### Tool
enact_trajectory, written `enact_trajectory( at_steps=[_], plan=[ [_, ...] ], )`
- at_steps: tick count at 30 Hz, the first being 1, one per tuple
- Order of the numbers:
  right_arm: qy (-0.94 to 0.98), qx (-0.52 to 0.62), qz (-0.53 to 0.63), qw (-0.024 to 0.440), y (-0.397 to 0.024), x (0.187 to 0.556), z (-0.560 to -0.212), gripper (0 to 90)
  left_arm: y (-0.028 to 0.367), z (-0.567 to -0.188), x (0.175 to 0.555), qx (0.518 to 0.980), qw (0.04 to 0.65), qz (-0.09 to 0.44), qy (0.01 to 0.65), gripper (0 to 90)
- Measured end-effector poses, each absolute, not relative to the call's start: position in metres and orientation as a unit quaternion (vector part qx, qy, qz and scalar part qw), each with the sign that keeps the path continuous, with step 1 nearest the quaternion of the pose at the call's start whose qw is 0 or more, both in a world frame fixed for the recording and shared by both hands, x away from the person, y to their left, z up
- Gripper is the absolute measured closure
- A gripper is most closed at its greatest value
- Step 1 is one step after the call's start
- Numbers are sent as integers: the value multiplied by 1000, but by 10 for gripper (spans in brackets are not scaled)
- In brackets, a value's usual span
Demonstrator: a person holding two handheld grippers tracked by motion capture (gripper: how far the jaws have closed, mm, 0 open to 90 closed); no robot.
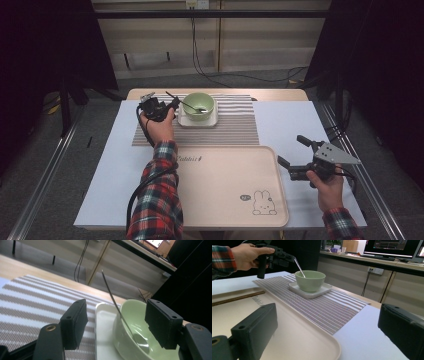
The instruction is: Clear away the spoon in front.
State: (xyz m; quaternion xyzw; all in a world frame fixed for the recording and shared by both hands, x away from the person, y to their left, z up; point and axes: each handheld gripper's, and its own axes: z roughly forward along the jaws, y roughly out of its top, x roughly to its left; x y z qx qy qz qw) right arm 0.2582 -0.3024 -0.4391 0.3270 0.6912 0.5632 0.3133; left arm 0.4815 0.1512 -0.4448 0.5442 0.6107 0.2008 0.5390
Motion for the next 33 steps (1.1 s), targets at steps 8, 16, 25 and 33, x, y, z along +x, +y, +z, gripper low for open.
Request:
enact_trajectory(
  at_steps=[8,16,25,33],
  plan=[
    [693,326,560,315,-303,259,-439,18,146,-456,494,530,538,194,627,483],
    [694,327,560,314,-303,259,-439,17,138,-462,504,523,541,198,628,568],
    [697,324,555,317,-303,260,-440,17,131,-467,510,513,553,190,628,718],
    [699,320,556,316,-304,260,-440,17,126,-467,509,507,561,186,627,807]
  ],
)
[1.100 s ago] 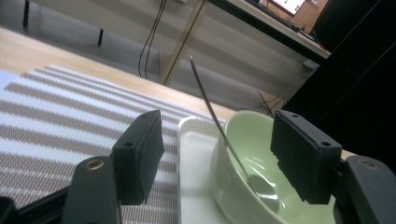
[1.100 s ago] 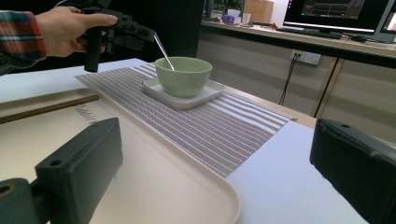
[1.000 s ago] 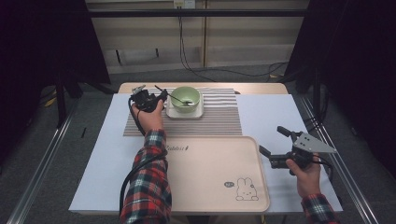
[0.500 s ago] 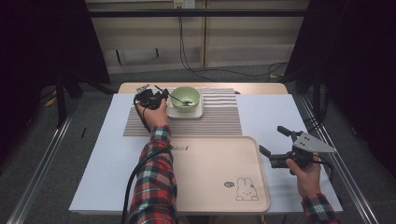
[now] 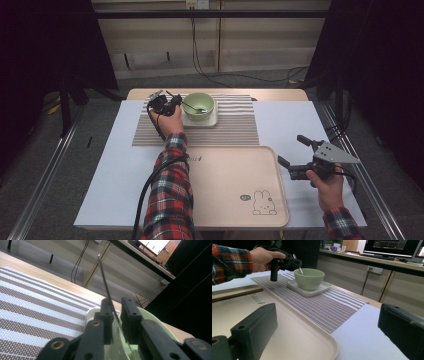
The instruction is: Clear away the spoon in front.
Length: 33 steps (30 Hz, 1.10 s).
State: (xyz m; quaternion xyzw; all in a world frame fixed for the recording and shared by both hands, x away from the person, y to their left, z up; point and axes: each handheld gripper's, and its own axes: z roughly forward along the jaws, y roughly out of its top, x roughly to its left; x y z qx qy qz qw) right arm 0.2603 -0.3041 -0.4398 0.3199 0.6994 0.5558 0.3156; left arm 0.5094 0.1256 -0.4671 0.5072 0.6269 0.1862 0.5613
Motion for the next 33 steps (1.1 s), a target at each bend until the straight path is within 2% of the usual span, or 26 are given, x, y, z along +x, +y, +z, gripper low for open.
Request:
enact_trajectory(
  at_steps=[7,21,33],
  plan=[
    [697,324,558,313,-304,260,-440,17,120,-461,509,513,571,188,613,844],
    [690,332,563,311,-305,259,-440,17,95,-449,516,515,589,196,591,844],
    [693,329,561,312,-307,257,-440,17,82,-443,517,523,598,191,577,884]
  ],
)
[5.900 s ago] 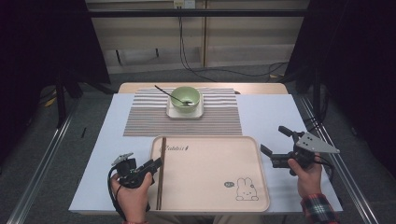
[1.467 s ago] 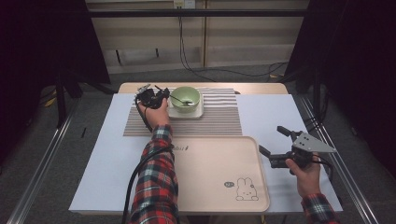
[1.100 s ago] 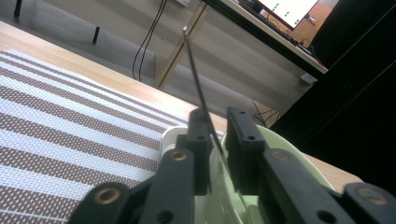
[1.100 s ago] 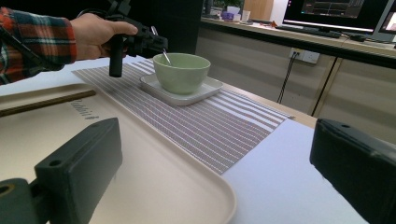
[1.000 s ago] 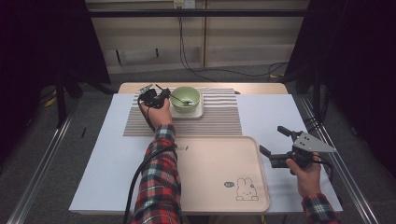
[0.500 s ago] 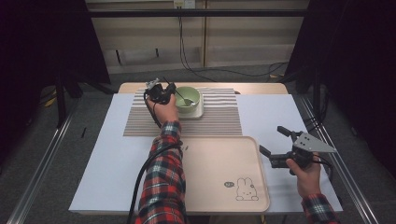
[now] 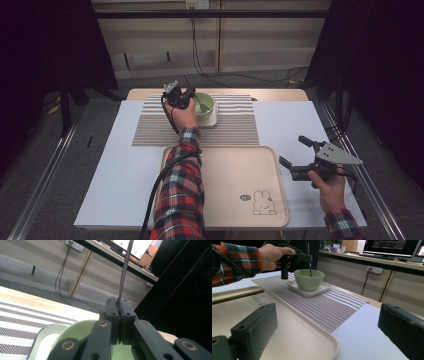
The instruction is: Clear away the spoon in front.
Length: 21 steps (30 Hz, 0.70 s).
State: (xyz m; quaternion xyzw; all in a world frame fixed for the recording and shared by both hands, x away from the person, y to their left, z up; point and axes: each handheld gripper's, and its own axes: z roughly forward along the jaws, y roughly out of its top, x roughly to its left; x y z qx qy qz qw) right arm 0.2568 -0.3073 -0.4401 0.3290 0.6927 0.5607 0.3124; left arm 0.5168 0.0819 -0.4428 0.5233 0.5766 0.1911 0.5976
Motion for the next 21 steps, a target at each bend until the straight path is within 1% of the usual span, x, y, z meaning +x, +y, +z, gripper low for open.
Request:
enact_trajectory(
  at_steps=[6,7,13,15,16,21],
  plan=[
    [688,330,565,313,-308,256,-439,17,91,-427,510,516,608,179,576,894],
    [688,329,565,313,-308,256,-439,17,94,-423,508,523,609,176,569,894],
    [688,329,565,314,-308,256,-439,17,108,-407,496,523,617,169,563,895],
    [692,329,565,307,-308,255,-439,17,112,-402,493,527,619,166,559,895],
    [689,331,563,314,-308,255,-439,17,114,-400,490,528,620,163,557,896],
    [688,330,565,314,-308,255,-439,17,125,-392,480,530,623,147,556,896]
  ],
)
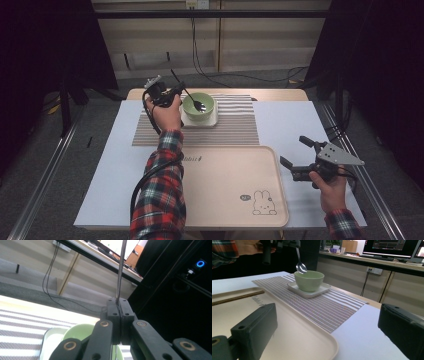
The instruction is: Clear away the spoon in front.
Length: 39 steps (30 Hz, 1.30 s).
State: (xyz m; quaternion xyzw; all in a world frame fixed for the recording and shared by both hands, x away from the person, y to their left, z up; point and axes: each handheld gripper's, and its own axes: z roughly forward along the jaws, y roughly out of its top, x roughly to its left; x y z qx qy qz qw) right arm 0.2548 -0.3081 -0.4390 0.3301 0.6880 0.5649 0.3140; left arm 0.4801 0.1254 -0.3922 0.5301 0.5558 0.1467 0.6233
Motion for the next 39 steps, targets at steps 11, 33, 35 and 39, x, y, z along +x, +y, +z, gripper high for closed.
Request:
enact_trajectory(
  at_steps=[11,33,35,39],
  plan=[
    [694,322,563,313,-307,254,-440,17,139,-381,458,546,631,96,543,897],
    [695,323,564,306,-305,251,-441,18,158,-389,420,599,606,19,522,897],
    [695,322,565,307,-305,251,-441,18,159,-390,418,603,602,15,523,897],
    [694,322,566,307,-305,250,-441,18,161,-392,411,610,598,17,519,897]
  ],
)
